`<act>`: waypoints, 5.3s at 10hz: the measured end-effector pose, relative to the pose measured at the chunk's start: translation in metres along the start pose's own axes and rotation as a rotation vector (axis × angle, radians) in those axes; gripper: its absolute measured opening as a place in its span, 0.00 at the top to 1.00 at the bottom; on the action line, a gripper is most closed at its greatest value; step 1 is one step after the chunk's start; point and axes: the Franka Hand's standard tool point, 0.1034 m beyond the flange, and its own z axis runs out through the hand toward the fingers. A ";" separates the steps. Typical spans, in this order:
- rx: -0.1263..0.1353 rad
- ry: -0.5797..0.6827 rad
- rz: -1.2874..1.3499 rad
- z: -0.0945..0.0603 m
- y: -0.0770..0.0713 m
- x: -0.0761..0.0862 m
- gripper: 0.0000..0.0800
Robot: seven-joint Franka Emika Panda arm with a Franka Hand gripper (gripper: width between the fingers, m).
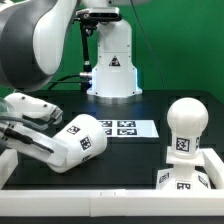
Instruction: Assemble lamp
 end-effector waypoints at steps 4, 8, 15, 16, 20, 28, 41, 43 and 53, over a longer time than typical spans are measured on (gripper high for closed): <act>0.008 -0.006 0.029 0.002 0.000 0.001 0.13; 0.206 -0.128 0.214 0.012 -0.002 0.001 0.13; 0.186 -0.125 0.216 0.014 0.002 0.002 0.60; 0.186 -0.125 0.216 0.015 0.002 0.002 0.77; 0.177 -0.117 0.207 0.010 -0.005 -0.003 0.97; 0.158 0.272 0.109 -0.065 -0.049 -0.078 1.00; 0.413 0.252 0.437 -0.077 -0.042 -0.055 0.13; 0.458 0.296 0.547 -0.079 -0.034 -0.050 0.13; 0.932 0.339 0.983 -0.015 -0.027 -0.043 0.13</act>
Offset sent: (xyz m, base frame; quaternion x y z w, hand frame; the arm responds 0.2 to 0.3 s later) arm 0.0000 0.0000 0.0000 0.0000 0.0000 0.0000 1.0000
